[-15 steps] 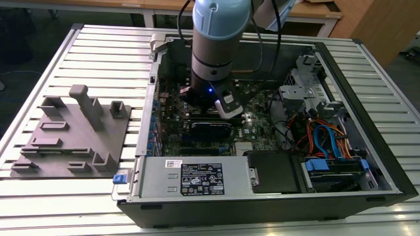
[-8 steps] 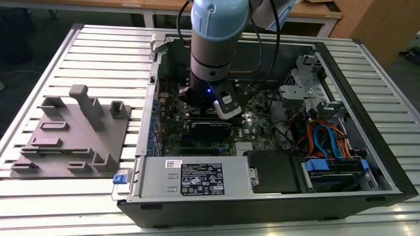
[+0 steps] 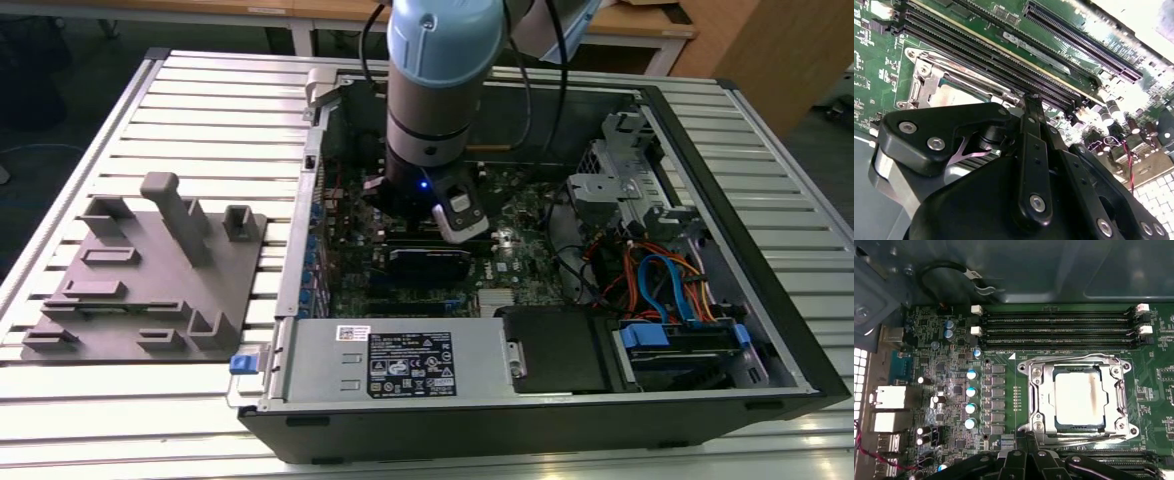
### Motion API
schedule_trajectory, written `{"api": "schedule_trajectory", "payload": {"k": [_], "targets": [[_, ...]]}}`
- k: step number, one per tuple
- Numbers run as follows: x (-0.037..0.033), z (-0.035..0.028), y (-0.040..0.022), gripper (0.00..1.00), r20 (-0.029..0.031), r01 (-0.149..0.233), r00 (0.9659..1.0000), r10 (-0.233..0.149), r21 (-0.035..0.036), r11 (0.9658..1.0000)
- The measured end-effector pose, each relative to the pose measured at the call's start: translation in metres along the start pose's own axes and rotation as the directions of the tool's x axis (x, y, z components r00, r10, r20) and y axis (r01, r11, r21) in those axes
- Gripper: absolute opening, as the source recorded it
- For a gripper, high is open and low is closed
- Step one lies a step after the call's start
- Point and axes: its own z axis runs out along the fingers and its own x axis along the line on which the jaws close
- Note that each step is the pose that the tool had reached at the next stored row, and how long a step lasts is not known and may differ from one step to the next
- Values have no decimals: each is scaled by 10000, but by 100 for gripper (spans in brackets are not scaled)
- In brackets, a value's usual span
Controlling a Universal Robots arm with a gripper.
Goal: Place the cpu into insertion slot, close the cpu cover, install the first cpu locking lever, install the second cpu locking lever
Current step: 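Install the second cpu locking lever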
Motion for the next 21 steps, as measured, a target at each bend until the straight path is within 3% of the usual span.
{"api": "schedule_trajectory", "payload": {"k": [5,10,14,21], "targets": [[10,18,7,10,0,-17,10000,17,-57,10000],[18,40,7,10,1,-20,10000,20,-157,9999],[21,40,7,10,1,-19,10000,19,-172,9999],[30,-47,32,10,1,-20,10000,20,-170,9999]]}}
